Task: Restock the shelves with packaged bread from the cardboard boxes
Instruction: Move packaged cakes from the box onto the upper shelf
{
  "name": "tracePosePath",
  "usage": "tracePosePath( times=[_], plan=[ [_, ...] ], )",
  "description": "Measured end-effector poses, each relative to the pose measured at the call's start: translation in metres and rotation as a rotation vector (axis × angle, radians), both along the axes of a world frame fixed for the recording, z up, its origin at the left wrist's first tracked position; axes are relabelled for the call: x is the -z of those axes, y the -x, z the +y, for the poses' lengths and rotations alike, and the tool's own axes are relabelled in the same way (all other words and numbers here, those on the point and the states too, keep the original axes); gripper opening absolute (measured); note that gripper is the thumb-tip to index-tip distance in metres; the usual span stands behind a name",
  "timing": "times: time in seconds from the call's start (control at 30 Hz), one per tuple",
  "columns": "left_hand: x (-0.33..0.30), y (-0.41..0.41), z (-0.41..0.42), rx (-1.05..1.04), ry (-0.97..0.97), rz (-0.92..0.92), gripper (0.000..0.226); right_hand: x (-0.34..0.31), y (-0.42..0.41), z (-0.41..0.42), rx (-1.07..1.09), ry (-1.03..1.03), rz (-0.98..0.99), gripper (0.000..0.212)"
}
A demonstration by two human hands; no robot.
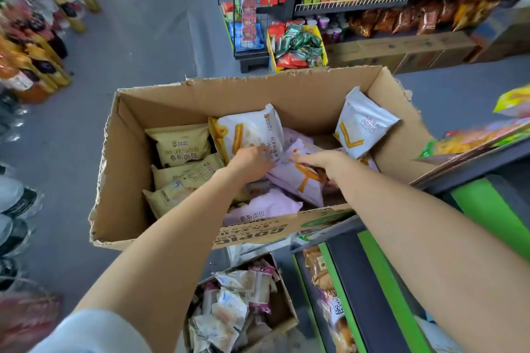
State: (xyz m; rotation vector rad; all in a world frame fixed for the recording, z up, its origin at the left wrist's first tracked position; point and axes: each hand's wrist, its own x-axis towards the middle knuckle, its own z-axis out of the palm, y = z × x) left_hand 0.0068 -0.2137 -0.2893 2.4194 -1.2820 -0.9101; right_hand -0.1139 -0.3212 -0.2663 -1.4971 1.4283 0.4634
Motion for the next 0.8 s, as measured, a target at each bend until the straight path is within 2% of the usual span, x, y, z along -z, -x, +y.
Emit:
tracePosePath(
  times=[0.07, 0.13, 0.17, 0.23, 0.27, 0.37, 0.5, 0.6, 0.73, 0.8],
  plan=[
    [-0.001, 0.000, -0.003, -0.116, 0.078, 0.057, 0.052, 0.007, -0.007, -0.001, 0.169, -0.028, -0.125, 0.084],
    [0.002, -0.002, -0.004, -0.180, 0.134, 0.021, 0.057, 0.016, -0.011, -0.007, 0.330, 0.019, -0.231, 0.117],
    [0.004, -0.005, -0.005, -0.195, 0.129, -0.089, 0.060, 0.013, -0.011, -0.007, 0.391, 0.075, -0.240, 0.127],
    [0.005, -0.014, -0.005, -0.207, 0.108, -0.347, 0.067, 0.009, -0.010, -0.006, 0.411, 0.168, -0.224, 0.119],
    [0.004, -0.020, -0.006, -0.207, 0.115, -0.412, 0.072, 0.013, -0.010, -0.008, 0.399, 0.193, -0.214, 0.114],
    [0.002, -0.032, -0.012, -0.160, 0.107, -0.469, 0.084, 0.014, -0.012, -0.008, 0.355, 0.249, -0.208, 0.110],
    [-0.003, -0.036, -0.017, -0.043, -0.065, -0.623, 0.071, 0.010, -0.016, -0.006, 0.321, 0.278, -0.212, 0.108],
    [-0.004, -0.041, -0.018, -0.038, -0.096, -0.534, 0.069, 0.009, -0.018, -0.004, 0.364, 0.276, -0.230, 0.102],
    [-0.003, -0.040, -0.010, -0.165, -0.069, -0.081, 0.078, 0.000, -0.017, 0.003, 0.399, 0.282, -0.278, 0.099],
    [-0.010, -0.032, -0.005, -0.218, 0.003, -0.076, 0.077, -0.009, -0.015, 0.009, 0.407, 0.318, -0.313, 0.097]
  ],
)
